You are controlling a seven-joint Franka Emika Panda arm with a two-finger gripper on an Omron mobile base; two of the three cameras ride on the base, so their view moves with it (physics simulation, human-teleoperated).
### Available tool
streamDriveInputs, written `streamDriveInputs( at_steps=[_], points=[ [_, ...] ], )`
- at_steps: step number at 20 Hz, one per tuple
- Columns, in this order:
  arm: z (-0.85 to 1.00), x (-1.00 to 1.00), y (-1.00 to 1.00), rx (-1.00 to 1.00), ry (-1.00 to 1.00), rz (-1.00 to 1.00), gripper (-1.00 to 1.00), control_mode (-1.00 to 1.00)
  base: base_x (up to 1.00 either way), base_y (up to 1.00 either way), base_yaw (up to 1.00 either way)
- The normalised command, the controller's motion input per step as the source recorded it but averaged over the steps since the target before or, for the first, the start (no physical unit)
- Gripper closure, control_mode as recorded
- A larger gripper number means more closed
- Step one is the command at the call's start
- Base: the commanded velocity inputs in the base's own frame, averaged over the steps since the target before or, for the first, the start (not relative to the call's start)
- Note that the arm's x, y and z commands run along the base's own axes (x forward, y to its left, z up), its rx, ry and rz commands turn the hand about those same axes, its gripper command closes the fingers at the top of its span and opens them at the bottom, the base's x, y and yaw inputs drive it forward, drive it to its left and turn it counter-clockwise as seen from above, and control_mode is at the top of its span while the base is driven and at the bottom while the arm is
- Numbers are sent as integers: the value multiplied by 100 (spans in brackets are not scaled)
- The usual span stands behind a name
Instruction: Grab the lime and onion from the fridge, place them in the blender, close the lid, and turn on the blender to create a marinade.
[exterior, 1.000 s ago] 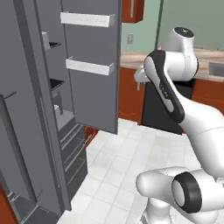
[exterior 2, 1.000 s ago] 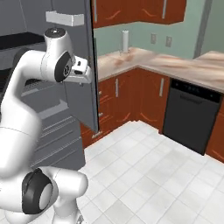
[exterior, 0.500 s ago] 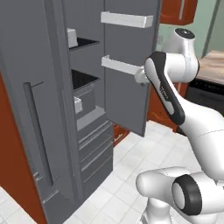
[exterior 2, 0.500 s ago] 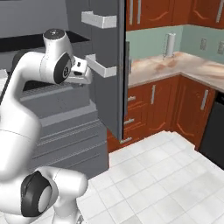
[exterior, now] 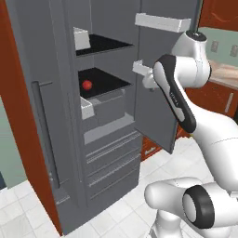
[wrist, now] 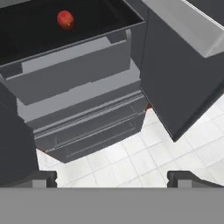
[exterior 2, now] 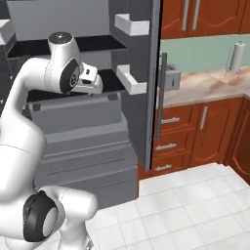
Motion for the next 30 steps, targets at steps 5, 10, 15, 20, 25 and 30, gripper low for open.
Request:
streamDriveInputs(
  at_steps=[5, 10, 15, 20, 25, 30],
  points=[
    [0, 0, 0, 0, 0, 0, -100, 100, 47, -30, 40],
    [0, 0, 0, 0, 0, 0, -100, 100, 54, -29, 36],
    [0, 0, 0, 0, 0, 0, -100, 100, 56, -31, 33],
    [0, 0, 0, 0, 0, 0, -100, 100, 58, -34, 32],
    [0, 0, 0, 0, 0, 0, -100, 100, 65, -39, 26],
    [0, 0, 0, 0, 0, 0, -100, 100, 64, -44, 18]
  ],
)
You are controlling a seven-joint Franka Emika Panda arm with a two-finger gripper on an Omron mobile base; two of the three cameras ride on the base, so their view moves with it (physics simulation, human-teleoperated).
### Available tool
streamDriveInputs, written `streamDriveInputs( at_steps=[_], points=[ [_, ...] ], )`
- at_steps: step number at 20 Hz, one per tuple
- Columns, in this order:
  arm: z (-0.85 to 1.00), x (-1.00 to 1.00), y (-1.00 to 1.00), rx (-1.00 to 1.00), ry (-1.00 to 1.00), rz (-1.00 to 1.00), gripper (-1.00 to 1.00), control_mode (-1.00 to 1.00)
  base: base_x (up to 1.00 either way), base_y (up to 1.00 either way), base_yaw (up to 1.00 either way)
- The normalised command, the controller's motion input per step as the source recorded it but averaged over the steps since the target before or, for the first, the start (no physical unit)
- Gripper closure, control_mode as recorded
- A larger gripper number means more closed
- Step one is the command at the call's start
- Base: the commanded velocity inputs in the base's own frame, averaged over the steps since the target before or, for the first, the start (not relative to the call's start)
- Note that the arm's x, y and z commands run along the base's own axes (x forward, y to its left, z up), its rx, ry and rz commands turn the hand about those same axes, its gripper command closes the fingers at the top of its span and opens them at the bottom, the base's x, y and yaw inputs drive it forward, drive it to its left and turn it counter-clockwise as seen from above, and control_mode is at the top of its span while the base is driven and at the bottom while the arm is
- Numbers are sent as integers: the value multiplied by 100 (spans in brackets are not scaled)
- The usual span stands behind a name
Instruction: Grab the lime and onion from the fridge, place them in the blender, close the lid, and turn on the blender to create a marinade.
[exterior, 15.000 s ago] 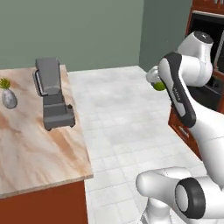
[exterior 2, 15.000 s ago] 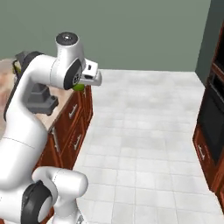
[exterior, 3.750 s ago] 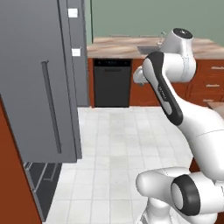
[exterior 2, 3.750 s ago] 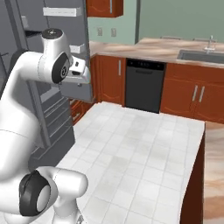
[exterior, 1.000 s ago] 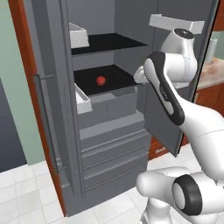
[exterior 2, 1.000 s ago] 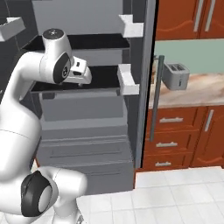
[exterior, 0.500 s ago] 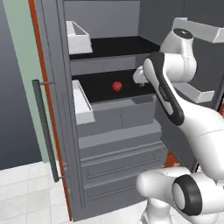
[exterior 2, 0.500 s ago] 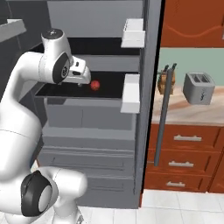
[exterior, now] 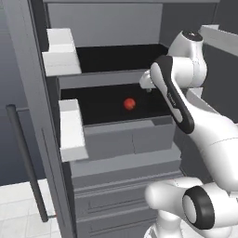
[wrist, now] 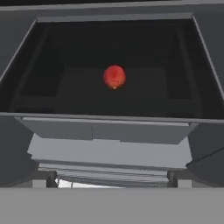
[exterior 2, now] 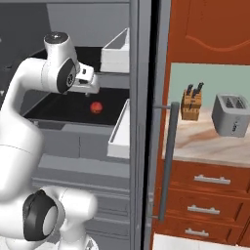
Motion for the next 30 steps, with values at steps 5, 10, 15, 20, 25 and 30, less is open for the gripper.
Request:
streamDriveInputs(
  at_steps=[5, 10, 15, 20, 25, 30],
  points=[
    [0, 0, 0, 0, 0, 0, -100, 100, 49, -22, 13],
    [0, 0, 0, 0, 0, 0, -100, 100, 33, 0, 6],
    [-8, 21, 0, 0, -3, 0, -100, -100, 16, 1, 0],
    [-57, 11, 2, 0, -18, 0, -100, -100, 0, 0, 0],
    [-83, 0, 17, 0, -23, 0, -100, -100, 0, 0, 0],
    [-66, 2, 24, 0, -10, 0, -100, -100, 0, 0, 0]
  ],
)
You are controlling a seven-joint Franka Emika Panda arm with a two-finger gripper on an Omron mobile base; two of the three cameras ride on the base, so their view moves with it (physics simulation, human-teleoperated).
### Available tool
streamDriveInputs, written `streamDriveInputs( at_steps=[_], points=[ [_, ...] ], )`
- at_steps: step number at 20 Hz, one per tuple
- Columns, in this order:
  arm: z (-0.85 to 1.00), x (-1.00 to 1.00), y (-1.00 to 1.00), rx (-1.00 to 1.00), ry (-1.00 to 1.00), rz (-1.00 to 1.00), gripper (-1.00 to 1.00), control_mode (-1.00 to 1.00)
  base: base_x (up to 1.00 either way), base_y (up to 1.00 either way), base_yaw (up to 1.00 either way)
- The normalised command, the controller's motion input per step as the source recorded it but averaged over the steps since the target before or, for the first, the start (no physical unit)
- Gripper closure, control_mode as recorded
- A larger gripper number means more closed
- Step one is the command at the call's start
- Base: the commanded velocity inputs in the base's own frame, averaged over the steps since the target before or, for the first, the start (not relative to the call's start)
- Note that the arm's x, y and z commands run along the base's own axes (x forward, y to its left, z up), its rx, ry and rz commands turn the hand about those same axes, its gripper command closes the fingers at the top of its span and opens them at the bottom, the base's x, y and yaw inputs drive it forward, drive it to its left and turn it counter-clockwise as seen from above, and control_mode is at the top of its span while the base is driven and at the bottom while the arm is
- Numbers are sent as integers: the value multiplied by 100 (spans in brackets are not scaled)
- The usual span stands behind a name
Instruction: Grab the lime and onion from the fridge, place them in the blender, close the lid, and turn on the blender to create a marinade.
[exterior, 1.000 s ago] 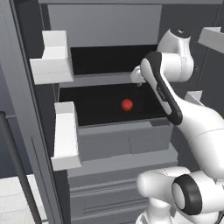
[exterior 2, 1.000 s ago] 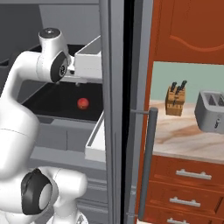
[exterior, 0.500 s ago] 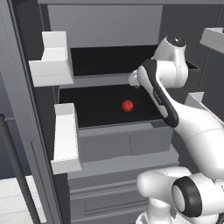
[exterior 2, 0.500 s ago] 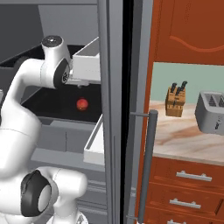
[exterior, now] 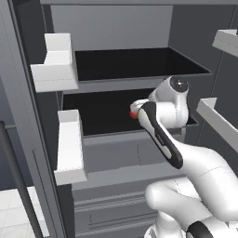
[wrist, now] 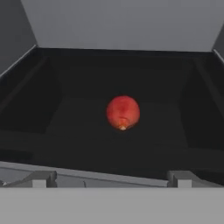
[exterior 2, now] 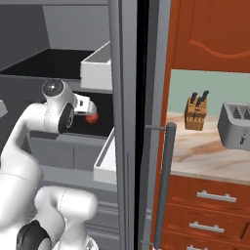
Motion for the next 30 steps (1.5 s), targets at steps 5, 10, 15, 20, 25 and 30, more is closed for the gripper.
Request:
streamDriveInputs(
  at_steps=[5, 10, 15, 20, 25, 30],
  points=[
    [-32, 25, 17, 0, 1, -1, -100, -100, 0, 0, 0],
    [0, 44, 2, 0, 15, -4, -100, -100, 0, 0, 0],
    [0, 42, 0, 0, 14, -5, -100, -100, 0, 0, 0],
    [-16, 22, 0, 0, 4, -2, -100, -100, 0, 0, 0],
    [-36, 21, 0, 0, 0, 0, -100, -100, 0, 0, 0],
    [-27, 32, 0, 0, 0, 0, -100, -100, 0, 0, 0]
  ],
)
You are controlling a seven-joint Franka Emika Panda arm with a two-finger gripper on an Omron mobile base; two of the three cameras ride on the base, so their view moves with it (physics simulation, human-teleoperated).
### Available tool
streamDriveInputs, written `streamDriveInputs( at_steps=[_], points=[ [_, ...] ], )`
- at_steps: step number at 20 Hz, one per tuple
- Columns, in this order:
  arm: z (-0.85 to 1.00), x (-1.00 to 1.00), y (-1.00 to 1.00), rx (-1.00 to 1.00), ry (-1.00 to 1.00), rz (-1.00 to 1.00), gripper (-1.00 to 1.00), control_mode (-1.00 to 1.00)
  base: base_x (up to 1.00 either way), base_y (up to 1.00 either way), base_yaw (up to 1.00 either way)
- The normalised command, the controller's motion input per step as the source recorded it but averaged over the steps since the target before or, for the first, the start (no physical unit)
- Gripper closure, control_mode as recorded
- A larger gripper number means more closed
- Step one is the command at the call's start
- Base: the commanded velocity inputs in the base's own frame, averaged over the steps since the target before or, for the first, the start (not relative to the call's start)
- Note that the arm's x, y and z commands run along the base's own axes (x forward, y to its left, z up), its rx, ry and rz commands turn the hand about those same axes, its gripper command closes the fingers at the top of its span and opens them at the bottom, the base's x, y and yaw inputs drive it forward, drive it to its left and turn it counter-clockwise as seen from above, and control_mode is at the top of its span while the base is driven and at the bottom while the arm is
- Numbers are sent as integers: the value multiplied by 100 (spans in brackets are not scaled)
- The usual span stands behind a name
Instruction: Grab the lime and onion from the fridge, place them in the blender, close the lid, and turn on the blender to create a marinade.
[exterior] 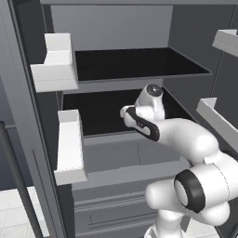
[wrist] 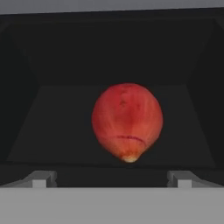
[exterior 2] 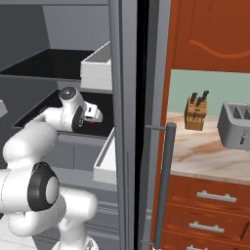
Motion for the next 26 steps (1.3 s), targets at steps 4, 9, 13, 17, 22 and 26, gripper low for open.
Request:
streamDriveInputs(
  at_steps=[4, 9, 13, 17, 22, 26],
  points=[
    [-14, 41, 0, 0, 0, 0, -100, -100, 0, 0, 0],
    [-12, 38, -2, 0, 0, 0, -100, -100, 0, 0, 0],
    [-16, 37, -2, 0, 0, 0, -100, -100, 0, 0, 0],
    [-19, 36, -3, 0, 0, 0, -100, -100, 0, 0, 0],
    [-46, 11, 0, 0, 0, 0, -100, -100, 0, 0, 0],
    [-64, 0, 0, 0, 0, 0, -100, -100, 0, 0, 0]
  ],
)
